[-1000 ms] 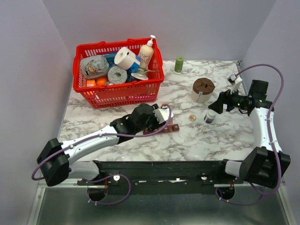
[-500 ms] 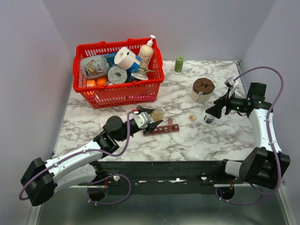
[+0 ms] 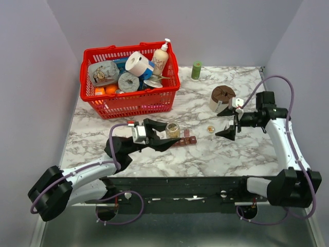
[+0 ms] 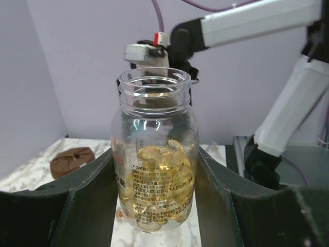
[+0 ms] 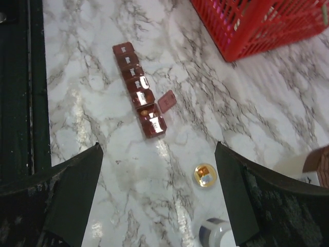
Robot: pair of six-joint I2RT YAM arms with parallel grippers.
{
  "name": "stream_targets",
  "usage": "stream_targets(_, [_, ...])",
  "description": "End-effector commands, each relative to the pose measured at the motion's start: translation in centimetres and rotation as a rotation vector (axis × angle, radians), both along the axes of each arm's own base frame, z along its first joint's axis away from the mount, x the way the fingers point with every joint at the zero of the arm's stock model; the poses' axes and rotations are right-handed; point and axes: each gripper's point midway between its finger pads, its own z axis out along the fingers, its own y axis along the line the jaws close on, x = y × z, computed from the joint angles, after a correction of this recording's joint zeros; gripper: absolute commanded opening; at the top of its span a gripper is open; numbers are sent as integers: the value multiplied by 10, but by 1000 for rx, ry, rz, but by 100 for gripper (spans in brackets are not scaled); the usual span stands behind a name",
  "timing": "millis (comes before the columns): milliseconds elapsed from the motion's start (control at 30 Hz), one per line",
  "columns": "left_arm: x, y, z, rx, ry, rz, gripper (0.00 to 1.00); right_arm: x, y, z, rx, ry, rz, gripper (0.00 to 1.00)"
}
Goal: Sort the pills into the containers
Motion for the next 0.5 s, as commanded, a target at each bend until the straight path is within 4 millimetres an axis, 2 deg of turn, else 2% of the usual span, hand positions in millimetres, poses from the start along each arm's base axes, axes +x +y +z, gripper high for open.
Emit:
stream_targets(0, [-22,13,7,-55,-94,-73,0,-2,3,-21,-114,-20,151,97])
stream_targets(67, [-21,13,-5,7,-96,-55,0,5,3,-33,-190,-80,205,96])
stream_targets(100, [-13,9,-28,98,-40,-39,0,11,-3,-46,-276,-68,202,95])
stream_targets(133, [-12,12,-29,122,-76,-4,0,15,-5,-55,-315,-37,186,95])
stream_targets(167, [-10,12,-38,159,-76,11,0,20,5,-64,-359,-73,219,95])
stream_targets(200, [-6,12,-54,216,-38,23,0,27,-2,-74,-441,-78,200,95])
stream_targets(267, [-3,18,-59,230,-41,67,0,41,3,-86,-495,-107,176,95])
stream_targets(300, [-3,19,-61,232,-37,74,0,47,-2,-94,-543,-106,158,95])
stream_targets(467, [-1,21,-74,245,5,87,0,75,-6,-124,-624,-61,127,96])
